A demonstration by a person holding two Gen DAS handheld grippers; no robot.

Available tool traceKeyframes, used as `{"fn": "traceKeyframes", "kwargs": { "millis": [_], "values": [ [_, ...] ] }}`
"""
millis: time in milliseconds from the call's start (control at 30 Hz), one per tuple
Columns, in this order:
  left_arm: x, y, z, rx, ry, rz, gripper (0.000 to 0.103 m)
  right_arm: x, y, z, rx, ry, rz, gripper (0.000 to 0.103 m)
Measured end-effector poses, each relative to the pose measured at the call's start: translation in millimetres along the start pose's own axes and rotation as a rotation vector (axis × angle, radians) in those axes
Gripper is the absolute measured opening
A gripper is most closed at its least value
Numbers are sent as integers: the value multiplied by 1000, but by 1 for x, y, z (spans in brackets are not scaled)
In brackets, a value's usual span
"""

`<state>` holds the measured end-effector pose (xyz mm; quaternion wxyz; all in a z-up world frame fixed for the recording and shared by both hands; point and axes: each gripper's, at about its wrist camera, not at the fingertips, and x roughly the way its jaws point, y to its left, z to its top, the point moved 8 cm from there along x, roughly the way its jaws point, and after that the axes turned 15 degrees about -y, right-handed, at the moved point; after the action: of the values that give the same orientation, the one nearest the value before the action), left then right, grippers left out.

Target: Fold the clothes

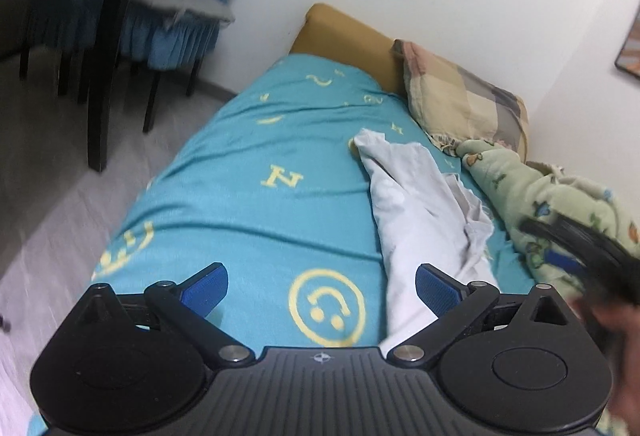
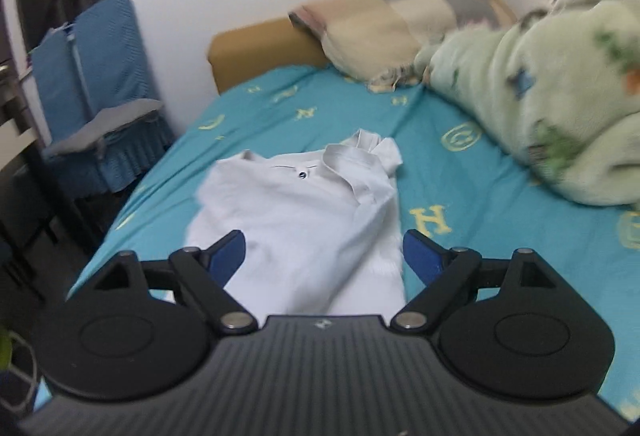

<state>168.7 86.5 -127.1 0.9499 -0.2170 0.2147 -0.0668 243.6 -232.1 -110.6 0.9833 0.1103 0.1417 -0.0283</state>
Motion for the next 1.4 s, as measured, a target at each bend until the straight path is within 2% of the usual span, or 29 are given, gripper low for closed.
{"fn": "traceKeyframes", "kwargs": {
  "millis": [67, 200, 333, 500, 633, 667, 700, 733, 767, 800, 867, 967, 1100, 1200, 1300, 1400],
  "values": [
    [-7, 3, 0, -40, 26, -3, 101, -56, 3, 0, 24, -8, 4, 87],
    [-30, 15, -6, -118, 96, 19, 101, -139, 0, 1, 48, 28, -31, 87],
    [-56, 40, -20, -160, 151, 151, 99, -200, -17, 2, 164, 24, -38, 87],
    [-73, 70, -43, -215, 242, 335, 93, -241, -46, -1, 207, 10, -86, 87],
    [-77, 65, -61, -152, 308, 368, 83, -252, -64, -10, 298, 27, -90, 87],
    [-78, 62, -62, -132, 314, 372, 68, -252, -67, -13, 312, 36, -89, 87],
    [-79, 59, -63, -112, 317, 375, 59, -252, -68, -15, 315, 45, -89, 87],
    [-82, 58, -63, -99, 315, 390, 36, -252, -70, -18, 317, 55, -90, 87],
    [-84, 57, -61, -94, 307, 394, 21, -251, -71, -20, 319, 63, -89, 87],
    [-86, 55, -58, -91, 297, 389, 6, -251, -71, -21, 319, 69, -85, 87],
    [-93, 46, -51, -67, 262, 374, 5, -252, -71, -21, 328, 70, -70, 87],
    [-115, 19, -31, 27, 167, 331, 5, -257, -73, -19, 348, 58, -48, 87],
    [-164, -54, -15, 334, 19, 218, 5, -257, -79, -20, 381, 67, -33, 87],
    [-198, -114, -30, 555, -35, 84, 5, -255, -83, -22, 419, 80, -26, 87],
    [-217, -160, -65, 694, -6, -41, 5, -256, -84, -22, 428, 82, -19, 87],
    [-216, -186, -105, 703, 105, -146, 5, -257, -86, -23, 430, 86, -18, 87]
  ]
}}
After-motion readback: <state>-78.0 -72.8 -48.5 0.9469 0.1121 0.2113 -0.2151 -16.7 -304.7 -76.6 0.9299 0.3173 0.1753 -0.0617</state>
